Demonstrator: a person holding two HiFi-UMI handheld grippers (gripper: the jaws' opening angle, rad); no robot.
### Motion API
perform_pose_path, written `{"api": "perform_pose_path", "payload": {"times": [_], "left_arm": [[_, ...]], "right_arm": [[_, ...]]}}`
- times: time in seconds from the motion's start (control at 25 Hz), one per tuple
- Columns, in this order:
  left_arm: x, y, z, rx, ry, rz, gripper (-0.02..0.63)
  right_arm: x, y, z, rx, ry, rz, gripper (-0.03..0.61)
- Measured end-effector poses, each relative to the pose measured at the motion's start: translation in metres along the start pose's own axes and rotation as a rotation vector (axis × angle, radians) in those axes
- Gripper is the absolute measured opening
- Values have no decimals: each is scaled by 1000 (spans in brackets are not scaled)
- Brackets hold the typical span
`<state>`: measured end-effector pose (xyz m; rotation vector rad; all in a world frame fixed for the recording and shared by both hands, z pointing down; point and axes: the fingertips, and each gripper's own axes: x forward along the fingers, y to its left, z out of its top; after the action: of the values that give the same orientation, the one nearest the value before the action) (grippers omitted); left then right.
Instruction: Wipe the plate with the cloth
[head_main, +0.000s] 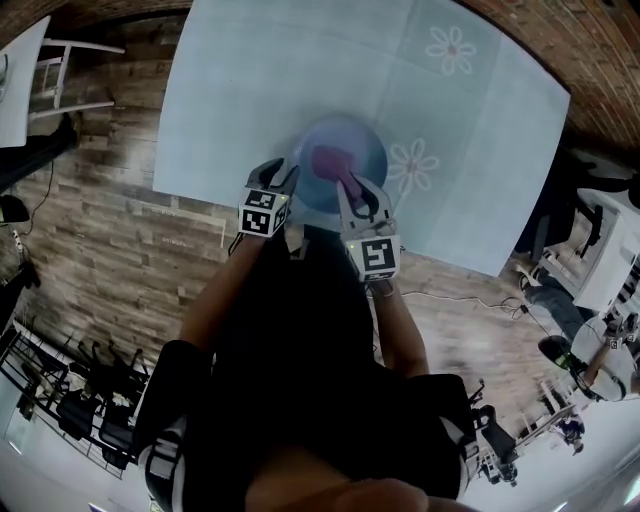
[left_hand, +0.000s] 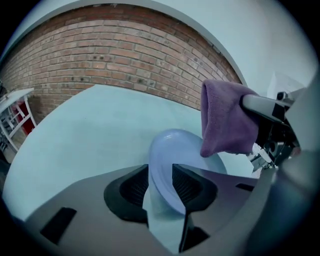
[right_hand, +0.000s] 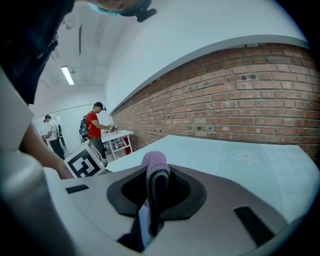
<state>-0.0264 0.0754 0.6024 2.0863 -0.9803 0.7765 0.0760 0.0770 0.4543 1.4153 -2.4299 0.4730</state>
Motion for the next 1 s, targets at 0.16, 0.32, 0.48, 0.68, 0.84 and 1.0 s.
{"api": "perform_pose_path", "payload": {"times": [0.16, 0.32, 0.48, 0.68, 0.84, 1.0], "left_arm": [[14, 5, -8, -10, 33, -3, 160], [27, 7, -12, -35, 60, -30, 160], [44, 12, -12, -57, 73, -44, 158], [54, 12, -19, -53, 100, -49, 135], [57, 15, -19, -70, 95, -45, 89], [57, 15, -18, -61, 102, -50, 87]], "right_arm": [[12, 0, -14, -5, 20, 40, 71], [23, 1, -27, -7, 58, 99, 71], [32, -6, -36, 2, 74, 138, 71], [43, -3, -58, -17, 149, 189, 71], [61, -2, -83, -46, 219, 241, 71], [79, 5, -96, -119, 262, 280, 71]]}}
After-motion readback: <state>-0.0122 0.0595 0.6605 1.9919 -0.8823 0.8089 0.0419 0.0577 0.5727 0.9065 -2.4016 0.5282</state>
